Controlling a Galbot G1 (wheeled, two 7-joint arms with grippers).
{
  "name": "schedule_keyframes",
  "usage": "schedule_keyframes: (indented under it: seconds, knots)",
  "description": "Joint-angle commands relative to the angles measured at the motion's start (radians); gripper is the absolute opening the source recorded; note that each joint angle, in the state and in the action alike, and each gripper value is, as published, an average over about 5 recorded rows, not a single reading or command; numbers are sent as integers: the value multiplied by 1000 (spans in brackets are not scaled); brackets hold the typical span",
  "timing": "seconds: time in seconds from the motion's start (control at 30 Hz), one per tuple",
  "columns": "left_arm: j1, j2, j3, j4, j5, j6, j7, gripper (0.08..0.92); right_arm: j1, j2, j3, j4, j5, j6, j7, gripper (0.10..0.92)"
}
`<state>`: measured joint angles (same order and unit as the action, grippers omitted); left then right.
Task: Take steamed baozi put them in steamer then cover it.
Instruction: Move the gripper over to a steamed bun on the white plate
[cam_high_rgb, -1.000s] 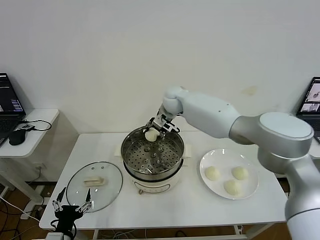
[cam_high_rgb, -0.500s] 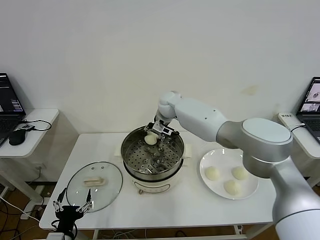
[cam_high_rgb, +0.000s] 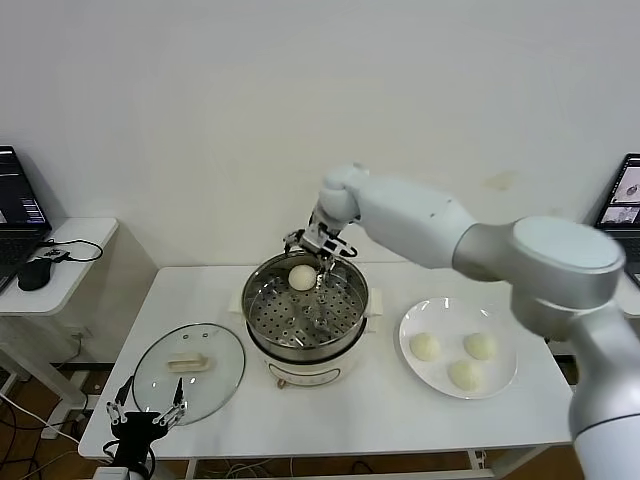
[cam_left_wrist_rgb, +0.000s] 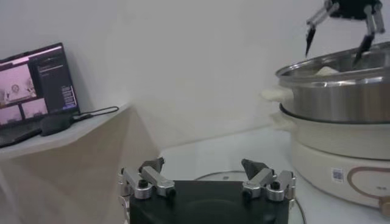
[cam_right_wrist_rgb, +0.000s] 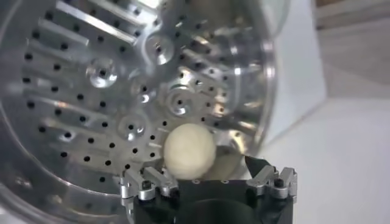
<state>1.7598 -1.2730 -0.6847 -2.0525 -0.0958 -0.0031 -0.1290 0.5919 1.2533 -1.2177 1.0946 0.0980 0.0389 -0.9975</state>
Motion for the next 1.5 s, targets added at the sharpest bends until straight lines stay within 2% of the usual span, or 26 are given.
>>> schedule_keyframes:
  seconds: [0.03,0.17,0.33,0.47,0.6,0.8,1.03,1.5]
  knots:
    - [17,2,-6,-27,0,3,-3,823,112,-199,-12,253,172,-336,-54,823]
    - [26,8,-13,-38,1,4,-3,823,120,-352,-37,373,183,-391,-49,823]
    - [32,12,-16,-47,4,5,-3,823,55,-550,-28,482,126,-404,-49,823]
    - [29,10,-12,-43,5,5,-11,823,-77,-680,46,511,60,-389,-45,823]
    - [30,11,-12,-47,10,9,-12,823,-226,-741,144,502,-12,-372,-48,823]
    - [29,16,-31,-50,7,18,-10,823,-403,-734,274,418,-95,-326,-55,823]
    - [26,11,-35,-34,6,19,-15,823,-559,-650,372,293,-189,-284,-69,823]
    - [24,7,-45,-21,5,21,-14,823,-646,-491,401,174,-270,-274,-60,823]
